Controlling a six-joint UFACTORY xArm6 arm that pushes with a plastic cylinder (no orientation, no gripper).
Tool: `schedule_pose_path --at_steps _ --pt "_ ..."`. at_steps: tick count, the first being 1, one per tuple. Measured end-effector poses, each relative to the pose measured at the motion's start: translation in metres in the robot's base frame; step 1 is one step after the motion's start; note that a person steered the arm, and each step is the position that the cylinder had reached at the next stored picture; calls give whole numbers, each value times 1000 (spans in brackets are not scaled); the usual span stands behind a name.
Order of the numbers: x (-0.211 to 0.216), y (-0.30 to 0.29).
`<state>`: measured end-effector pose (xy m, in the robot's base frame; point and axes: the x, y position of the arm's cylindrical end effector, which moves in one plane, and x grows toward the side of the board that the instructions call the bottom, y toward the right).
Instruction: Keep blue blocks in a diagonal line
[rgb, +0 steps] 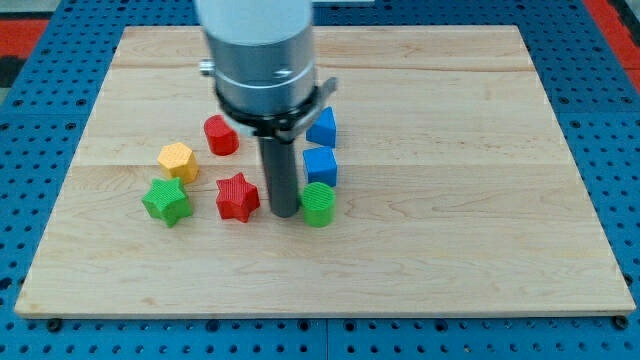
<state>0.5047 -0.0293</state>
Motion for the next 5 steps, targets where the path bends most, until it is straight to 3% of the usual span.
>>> schedule_pose_path --at_steps 5 --pt "-58 50"
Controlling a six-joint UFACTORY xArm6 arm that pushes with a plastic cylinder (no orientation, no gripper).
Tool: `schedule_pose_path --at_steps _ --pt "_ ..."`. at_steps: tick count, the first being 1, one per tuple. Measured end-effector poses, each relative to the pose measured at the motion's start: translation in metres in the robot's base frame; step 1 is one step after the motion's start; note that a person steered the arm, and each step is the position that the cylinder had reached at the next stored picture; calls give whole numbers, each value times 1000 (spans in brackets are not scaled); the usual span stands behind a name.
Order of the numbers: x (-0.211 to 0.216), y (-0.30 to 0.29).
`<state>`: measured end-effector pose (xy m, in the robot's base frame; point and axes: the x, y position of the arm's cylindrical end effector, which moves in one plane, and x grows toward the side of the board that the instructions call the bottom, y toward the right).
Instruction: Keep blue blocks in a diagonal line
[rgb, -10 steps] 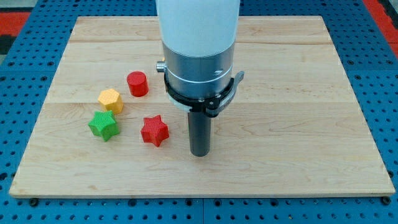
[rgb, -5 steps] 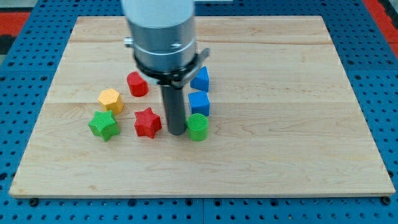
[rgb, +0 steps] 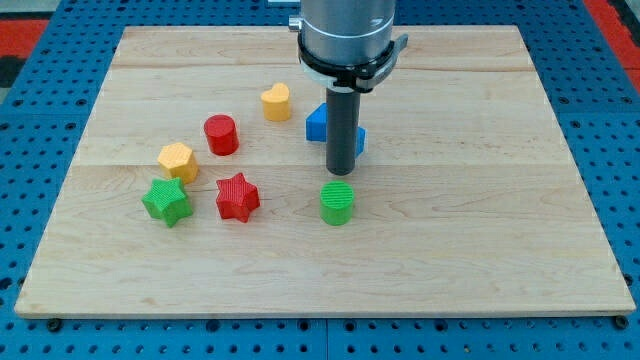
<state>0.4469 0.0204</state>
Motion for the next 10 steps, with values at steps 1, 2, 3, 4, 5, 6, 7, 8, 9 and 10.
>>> schedule_pose_path --at_steps 1,2,3,4,5,6,7,8,9,10 --pt "-11 -1" --pt "-23 -4" --pt "-34 -10" --pt "-47 -22" --pt "-71 -31" --pt "-74 -34" --pt "-63 -52" --pt "-60 -87" --pt "-79 -100" --pt "-97 -63"
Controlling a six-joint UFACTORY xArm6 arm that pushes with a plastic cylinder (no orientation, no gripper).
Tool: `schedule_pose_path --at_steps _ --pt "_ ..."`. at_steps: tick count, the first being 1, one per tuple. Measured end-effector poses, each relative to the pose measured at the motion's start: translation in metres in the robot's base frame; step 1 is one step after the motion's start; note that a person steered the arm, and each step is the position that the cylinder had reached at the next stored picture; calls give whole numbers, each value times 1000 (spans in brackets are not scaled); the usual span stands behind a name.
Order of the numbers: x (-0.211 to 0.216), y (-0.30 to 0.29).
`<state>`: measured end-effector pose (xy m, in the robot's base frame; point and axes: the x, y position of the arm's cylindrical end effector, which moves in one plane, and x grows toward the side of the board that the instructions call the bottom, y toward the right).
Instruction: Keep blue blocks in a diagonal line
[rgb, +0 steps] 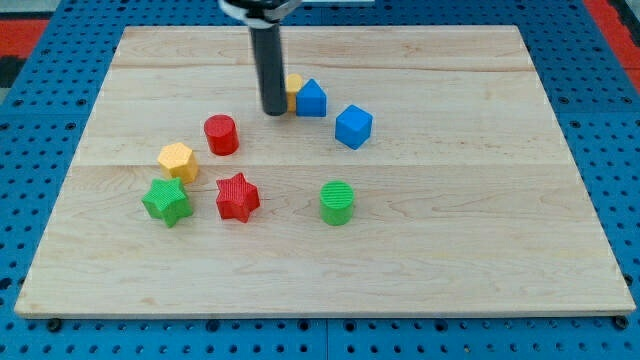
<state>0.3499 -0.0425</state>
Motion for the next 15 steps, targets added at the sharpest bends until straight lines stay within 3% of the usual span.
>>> schedule_pose_path --at_steps 5,9,13,15 --pt "-8 114" --pt "-37 213" --pt "-94 233" --pt "-95 195"
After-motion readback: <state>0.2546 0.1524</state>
